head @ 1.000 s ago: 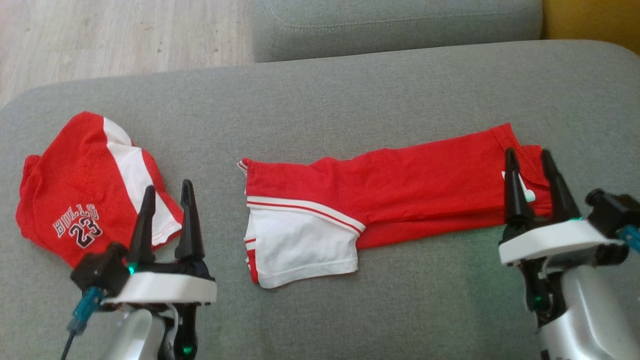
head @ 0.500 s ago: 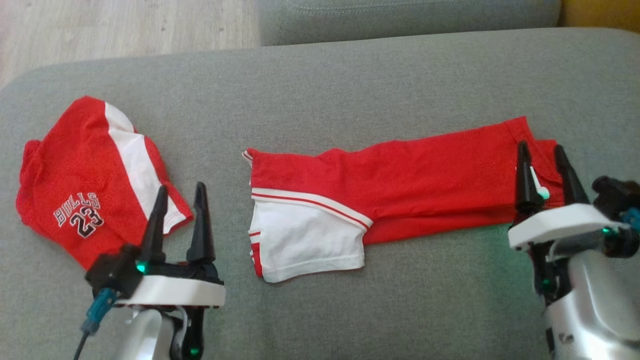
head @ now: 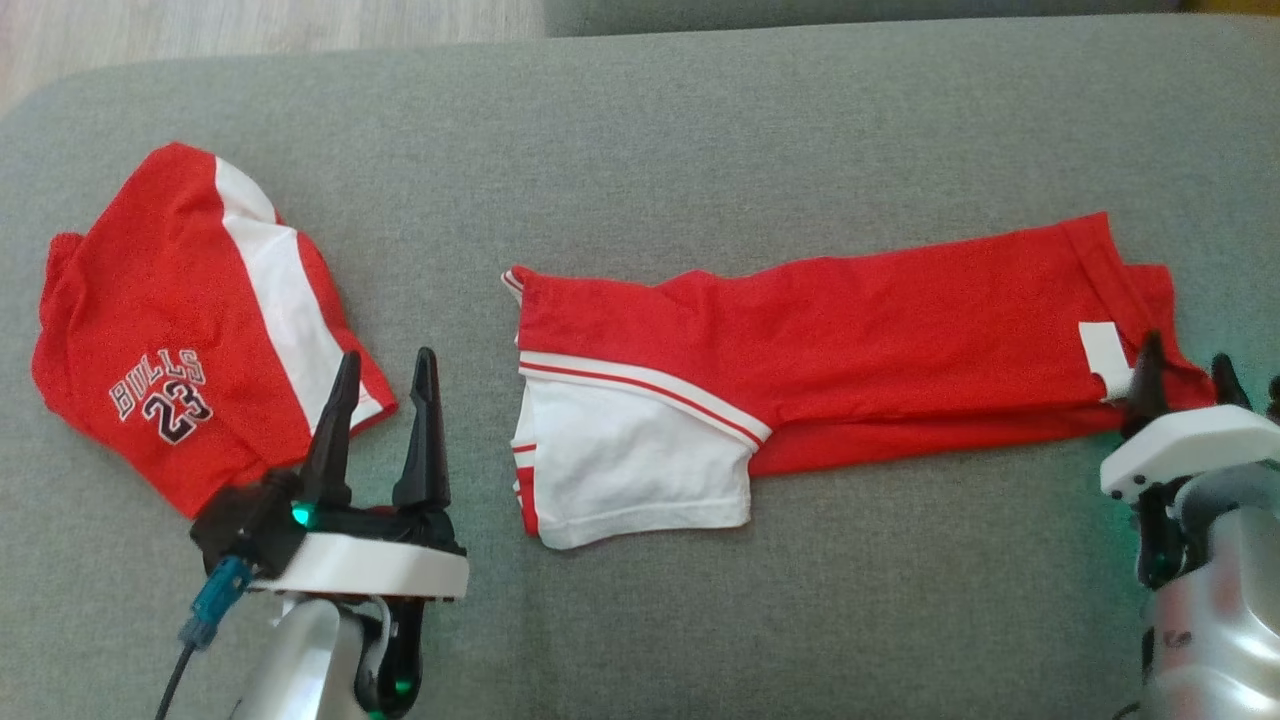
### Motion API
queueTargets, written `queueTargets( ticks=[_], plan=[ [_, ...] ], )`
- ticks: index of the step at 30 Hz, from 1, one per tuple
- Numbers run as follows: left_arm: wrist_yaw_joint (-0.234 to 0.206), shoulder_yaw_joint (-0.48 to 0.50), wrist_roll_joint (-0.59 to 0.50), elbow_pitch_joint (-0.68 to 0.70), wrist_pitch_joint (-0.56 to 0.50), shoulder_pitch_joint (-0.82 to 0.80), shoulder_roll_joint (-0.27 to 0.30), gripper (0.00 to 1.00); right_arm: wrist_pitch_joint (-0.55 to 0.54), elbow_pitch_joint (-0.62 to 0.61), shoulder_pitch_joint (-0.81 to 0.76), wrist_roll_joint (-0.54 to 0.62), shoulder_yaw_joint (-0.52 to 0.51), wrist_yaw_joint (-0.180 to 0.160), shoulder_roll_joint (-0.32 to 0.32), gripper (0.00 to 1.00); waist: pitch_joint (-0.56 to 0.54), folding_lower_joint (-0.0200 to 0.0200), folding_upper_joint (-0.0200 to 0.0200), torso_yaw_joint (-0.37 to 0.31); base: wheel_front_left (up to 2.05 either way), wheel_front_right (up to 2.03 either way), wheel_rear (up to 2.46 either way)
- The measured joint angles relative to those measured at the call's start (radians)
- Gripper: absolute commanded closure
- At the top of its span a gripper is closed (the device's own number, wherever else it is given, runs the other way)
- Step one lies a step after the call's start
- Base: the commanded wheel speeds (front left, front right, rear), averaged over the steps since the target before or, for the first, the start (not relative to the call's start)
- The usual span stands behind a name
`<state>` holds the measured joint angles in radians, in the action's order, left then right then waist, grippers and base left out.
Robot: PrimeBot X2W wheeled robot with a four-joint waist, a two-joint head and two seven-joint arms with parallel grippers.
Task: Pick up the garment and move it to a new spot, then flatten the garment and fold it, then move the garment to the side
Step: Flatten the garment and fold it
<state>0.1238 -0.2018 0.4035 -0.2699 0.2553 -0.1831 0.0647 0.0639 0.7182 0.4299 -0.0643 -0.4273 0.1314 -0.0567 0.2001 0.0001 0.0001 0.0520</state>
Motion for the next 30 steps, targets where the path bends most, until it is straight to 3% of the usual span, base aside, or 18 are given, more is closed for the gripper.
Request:
queueTargets(
  ticks=[5,13,14,16,18,22,26,30],
  plan=[
    [0.001,0.0,0.0,-0.005,0.0,-0.008,-0.004,0.0,0.003,0.085,0.024,0.044,-0.066,0.0,0.007,0.0,0.014,0.0,0.0,0.004,0.0,0.0,0.0],
    [0.001,0.0,-0.002,-0.008,0.0,-0.025,-0.008,0.0,0.049,0.22,0.107,0.047,-0.049,0.0,0.006,0.0,0.026,0.0,0.0,-0.009,0.0,0.0,0.0],
    [0.001,-0.001,-0.002,-0.007,0.0,-0.025,-0.008,0.0,0.052,0.234,0.115,0.042,-0.042,0.0,0.004,0.05,0.028,0.0,0.0,-0.01,0.0,0.0,0.0],
    [0.001,-0.001,-0.002,-0.007,0.0,-0.027,-0.007,0.0,0.063,0.253,0.128,0.031,-0.028,0.0,0.002,0.95,0.031,0.0,0.0,-0.013,0.0,0.0,0.0],
    [0.001,-0.001,-0.002,-0.007,0.0,-0.03,-0.007,0.0,0.072,0.267,0.138,0.028,-0.019,0.0,0.002,1.0,0.032,0.0,0.0,-0.016,0.0,0.0,0.0],
    [0.001,-0.001,-0.002,-0.005,0.0,-0.036,-0.005,0.0,0.092,0.271,0.139,0.031,-0.025,0.0,0.007,1.0,0.031,0.0,0.0,-0.024,0.0,0.0,0.0],
    [0.008,-0.001,-0.002,-0.005,0.0,-0.036,-0.003,0.0,0.094,0.252,0.137,0.057,-0.093,0.0,0.008,1.0,0.025,0.0,0.0,-0.031,0.0,0.0,0.0],
    [0.008,-0.001,-0.002,-0.005,0.0,-0.036,-0.002,0.0,0.093,0.217,0.133,0.092,-0.181,0.0,-0.034,1.0,0.016,-0.0001,0.0,-0.035,0.0,0.0,0.0]
  ],
)
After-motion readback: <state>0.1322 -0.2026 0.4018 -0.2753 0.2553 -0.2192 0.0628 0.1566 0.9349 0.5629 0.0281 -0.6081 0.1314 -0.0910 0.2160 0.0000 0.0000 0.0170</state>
